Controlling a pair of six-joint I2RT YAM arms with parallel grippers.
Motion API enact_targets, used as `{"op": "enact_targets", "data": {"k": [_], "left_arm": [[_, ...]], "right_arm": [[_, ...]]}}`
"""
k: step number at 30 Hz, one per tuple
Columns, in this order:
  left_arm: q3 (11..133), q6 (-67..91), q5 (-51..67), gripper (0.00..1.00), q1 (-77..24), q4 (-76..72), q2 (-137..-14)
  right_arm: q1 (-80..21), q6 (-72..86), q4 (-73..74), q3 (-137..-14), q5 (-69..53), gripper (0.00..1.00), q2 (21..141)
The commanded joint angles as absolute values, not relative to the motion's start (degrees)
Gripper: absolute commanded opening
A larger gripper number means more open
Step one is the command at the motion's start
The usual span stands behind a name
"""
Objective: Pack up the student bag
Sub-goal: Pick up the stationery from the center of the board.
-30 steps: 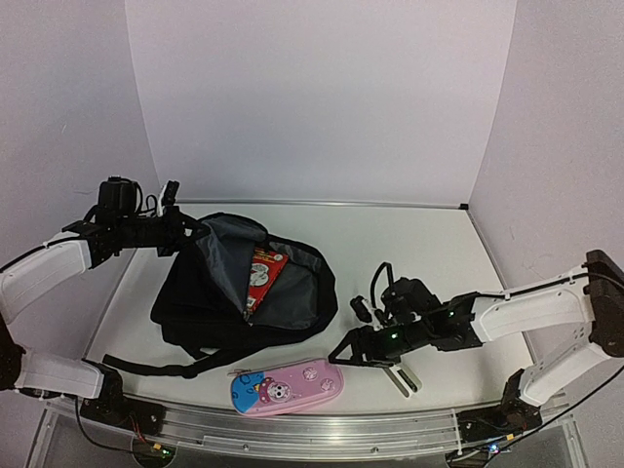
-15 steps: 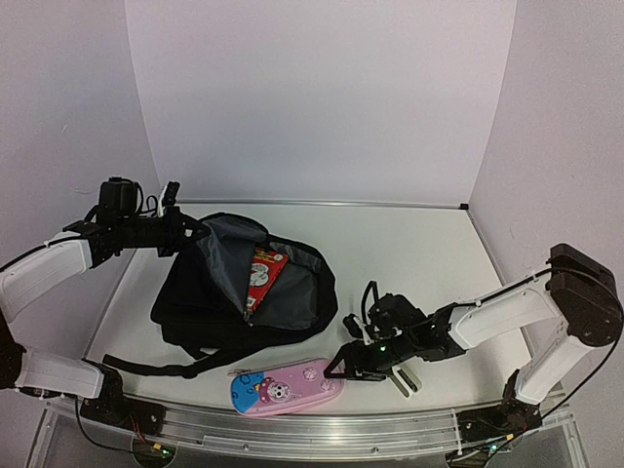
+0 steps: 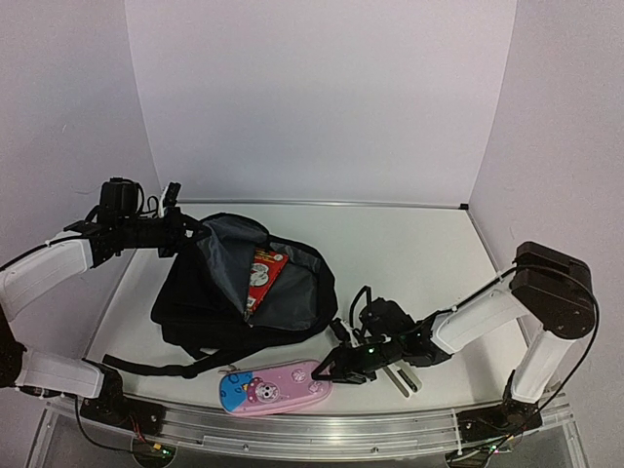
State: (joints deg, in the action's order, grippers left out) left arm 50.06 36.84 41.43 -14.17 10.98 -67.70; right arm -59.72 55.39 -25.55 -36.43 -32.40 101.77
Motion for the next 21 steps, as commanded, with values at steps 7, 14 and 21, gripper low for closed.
{"op": "enact_targets", "data": {"k": [7,14,21], "left_arm": [[50.39,35.91,42.16,0.00,-13.74,8.93,-65.76],[52.27,35.64,42.26,0.00,-13.37,10.02,-64.24],[52.84,35.69,42.89,0.00,-13.24,10.10,-63.78]], "right_arm": [[-60.03,59.34,-21.99,-35.46,-26.48,0.00,93.18],[-57.60,52.11,0.58,-42.09,-18.33,0.00,75.85],[-48.12,46.47,12.77,-48.59,-19.34,0.00,65.34]]}}
